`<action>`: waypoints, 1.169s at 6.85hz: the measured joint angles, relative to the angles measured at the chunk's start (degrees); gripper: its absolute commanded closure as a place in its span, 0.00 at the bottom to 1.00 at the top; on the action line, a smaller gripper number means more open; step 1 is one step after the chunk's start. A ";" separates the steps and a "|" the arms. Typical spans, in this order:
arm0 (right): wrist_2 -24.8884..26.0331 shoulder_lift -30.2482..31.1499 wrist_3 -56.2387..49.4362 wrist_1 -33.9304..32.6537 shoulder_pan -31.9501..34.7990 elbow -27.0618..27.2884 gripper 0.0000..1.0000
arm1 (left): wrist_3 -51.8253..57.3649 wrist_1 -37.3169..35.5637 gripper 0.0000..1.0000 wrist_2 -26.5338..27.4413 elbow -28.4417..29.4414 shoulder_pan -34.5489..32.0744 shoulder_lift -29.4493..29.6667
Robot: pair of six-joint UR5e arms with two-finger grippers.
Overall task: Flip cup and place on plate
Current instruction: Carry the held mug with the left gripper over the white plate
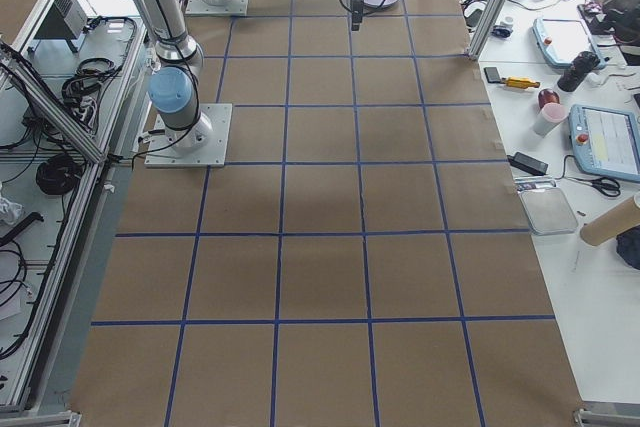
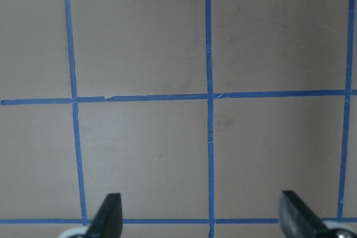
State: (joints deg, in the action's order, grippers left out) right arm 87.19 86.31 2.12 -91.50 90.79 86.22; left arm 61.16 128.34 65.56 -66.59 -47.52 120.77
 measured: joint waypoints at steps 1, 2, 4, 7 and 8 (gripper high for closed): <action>0.00 0.00 -0.01 0.00 0.00 0.00 0.00 | -4.50 -1.58 1.00 0.02 -3.11 -1.83 -3.46; 0.00 0.00 -0.01 0.00 0.00 0.00 0.00 | -9.54 -4.37 1.00 0.38 -6.15 -4.57 -6.67; 0.00 0.00 0.01 0.00 0.00 0.00 0.00 | -19.31 -14.95 1.00 3.53 -13.75 -10.12 -12.55; 0.00 0.00 0.00 0.00 0.00 0.00 0.00 | -31.69 -30.31 1.00 10.63 -20.36 -20.55 -17.23; 0.00 0.00 -0.01 0.00 0.00 0.00 0.00 | -33.72 -33.76 1.00 12.69 -20.82 -23.48 -17.06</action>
State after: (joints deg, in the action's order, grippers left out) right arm 87.19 86.31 2.11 -91.49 90.79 86.22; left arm 27.44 94.58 78.25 -87.41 -71.00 103.71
